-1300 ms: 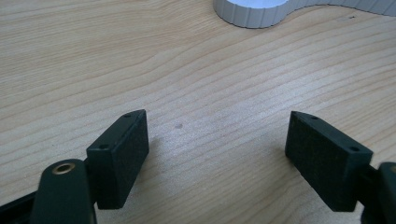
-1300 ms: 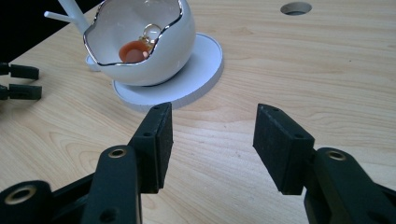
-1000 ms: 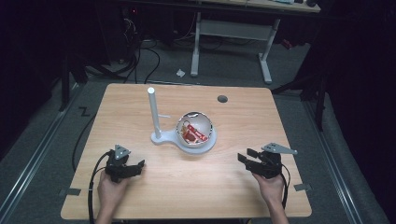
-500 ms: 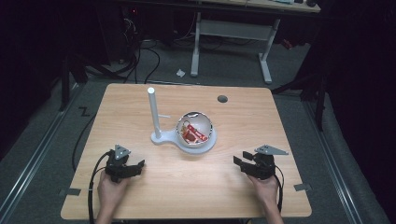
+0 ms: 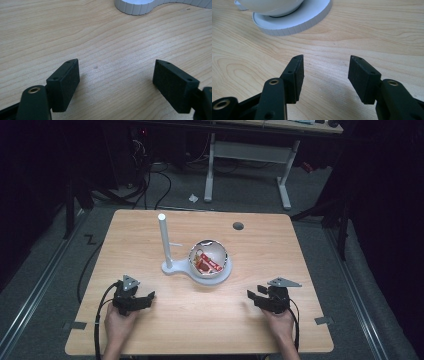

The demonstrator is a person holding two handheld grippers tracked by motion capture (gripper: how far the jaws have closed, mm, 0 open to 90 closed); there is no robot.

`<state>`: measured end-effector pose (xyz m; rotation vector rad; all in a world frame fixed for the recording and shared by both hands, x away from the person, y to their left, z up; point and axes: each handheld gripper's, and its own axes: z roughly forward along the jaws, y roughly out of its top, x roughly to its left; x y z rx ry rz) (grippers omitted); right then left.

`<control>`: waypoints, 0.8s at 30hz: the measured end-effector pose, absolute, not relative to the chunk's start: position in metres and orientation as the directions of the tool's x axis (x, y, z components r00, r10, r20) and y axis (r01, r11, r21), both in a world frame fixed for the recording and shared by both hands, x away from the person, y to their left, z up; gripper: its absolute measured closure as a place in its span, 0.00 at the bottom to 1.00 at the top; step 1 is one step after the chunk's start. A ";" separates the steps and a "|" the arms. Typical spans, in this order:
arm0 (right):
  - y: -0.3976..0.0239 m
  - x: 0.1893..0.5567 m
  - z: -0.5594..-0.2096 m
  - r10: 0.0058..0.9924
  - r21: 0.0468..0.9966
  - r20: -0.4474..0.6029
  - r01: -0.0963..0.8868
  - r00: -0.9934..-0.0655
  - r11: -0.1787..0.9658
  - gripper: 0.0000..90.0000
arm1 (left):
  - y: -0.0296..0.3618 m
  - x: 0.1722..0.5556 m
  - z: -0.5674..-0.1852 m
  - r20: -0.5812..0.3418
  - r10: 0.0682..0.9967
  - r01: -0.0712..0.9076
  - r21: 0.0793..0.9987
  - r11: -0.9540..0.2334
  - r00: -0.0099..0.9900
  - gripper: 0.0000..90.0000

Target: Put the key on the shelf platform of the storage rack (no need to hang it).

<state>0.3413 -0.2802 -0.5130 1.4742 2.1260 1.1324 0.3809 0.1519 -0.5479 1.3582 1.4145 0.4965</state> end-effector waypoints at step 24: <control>-0.261 0.348 -0.531 0.904 0.730 -0.031 0.608 -0.427 0.312 0.46 | 0.152 0.381 -0.548 -0.394 0.895 0.453 0.850 0.269 0.210 0.24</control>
